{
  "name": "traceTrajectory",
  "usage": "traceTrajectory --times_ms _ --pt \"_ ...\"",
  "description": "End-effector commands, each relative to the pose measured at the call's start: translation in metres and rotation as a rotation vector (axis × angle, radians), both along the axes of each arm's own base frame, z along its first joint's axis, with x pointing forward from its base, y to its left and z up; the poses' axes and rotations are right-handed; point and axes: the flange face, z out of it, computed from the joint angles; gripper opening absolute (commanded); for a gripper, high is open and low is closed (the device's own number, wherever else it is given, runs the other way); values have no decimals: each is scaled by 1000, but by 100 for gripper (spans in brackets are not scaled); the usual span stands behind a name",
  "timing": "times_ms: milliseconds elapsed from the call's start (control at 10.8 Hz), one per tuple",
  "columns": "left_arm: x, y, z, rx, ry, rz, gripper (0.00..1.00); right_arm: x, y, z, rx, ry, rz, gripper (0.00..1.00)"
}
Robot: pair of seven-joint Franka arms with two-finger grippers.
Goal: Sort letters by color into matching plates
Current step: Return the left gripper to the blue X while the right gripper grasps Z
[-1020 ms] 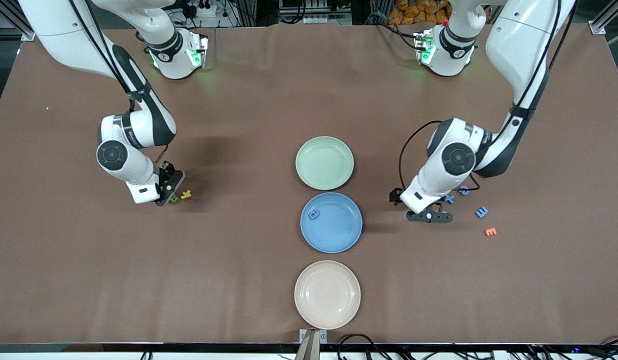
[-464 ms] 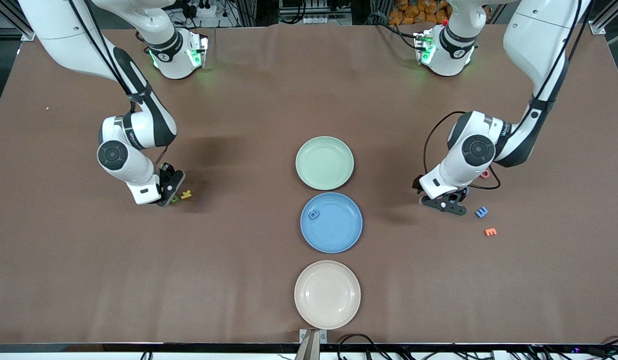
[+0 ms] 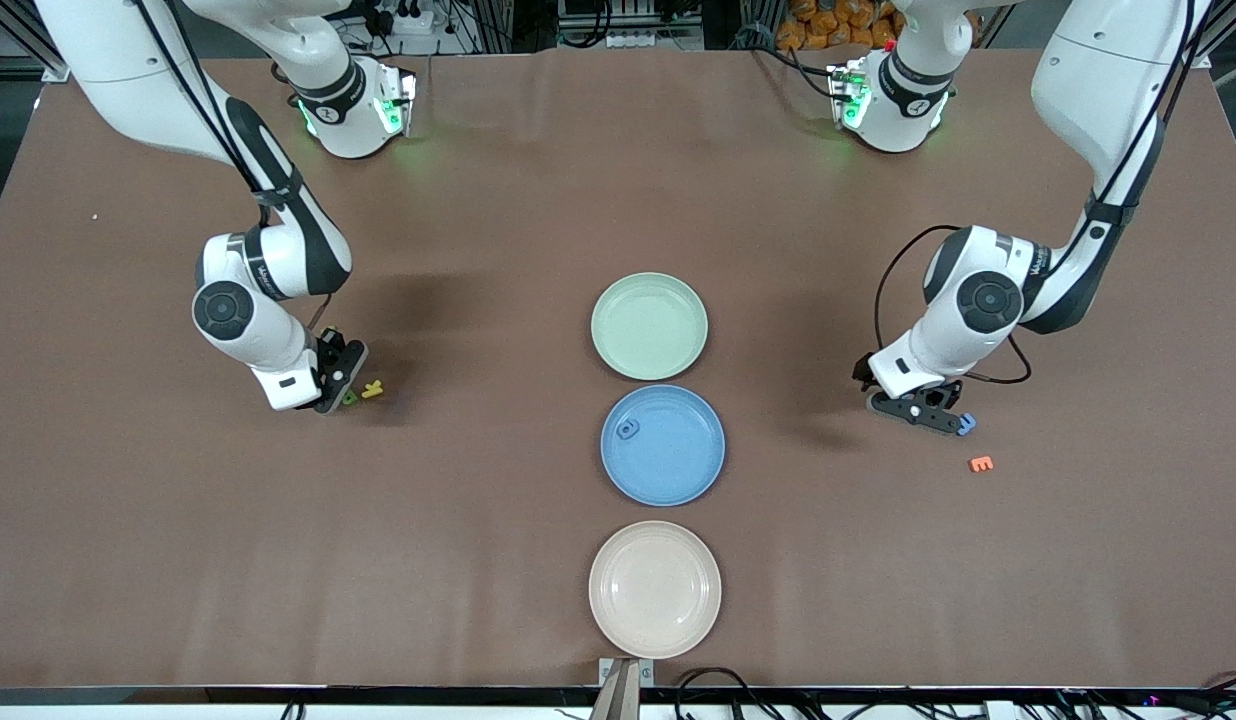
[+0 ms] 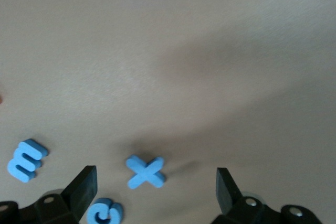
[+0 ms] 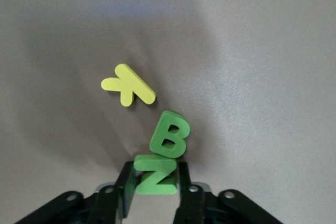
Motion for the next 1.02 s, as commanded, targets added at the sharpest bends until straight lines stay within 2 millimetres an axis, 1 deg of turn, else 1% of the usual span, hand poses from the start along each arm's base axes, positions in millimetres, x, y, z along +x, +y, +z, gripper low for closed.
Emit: traceTrajectory --times_ms 0,93,185,464,556,649,742,927 --pt "-1 20 -11 0 4 -51 100 -2 -2 -2 -8 -15 53 14" --pt "-1 19 -17 -12 0 -52 100 -2 -2 -2 -12 -14 61 0" --pt "-2 17 -26 -24 -1 -55 100 -2 -2 -1 -14 -11 61 0" --pt "-4 16 -33 -33 2 -54 100 3 -19 8 -29 -2 81 0" --pt "-3 17 -34 -33 3 -54 100 4 -19 13 -31 -4 79 0" --pt "-2 25 -34 -35 3 -39 67 7 -21 18 -34 2 74 0" --pt "-1 40 -34 -38 5 -3 1 14 -22 31 -48 35 66 0" --pt "-2 39 -36 -39 8 9 0 17 -23 38 -52 36 61 0"
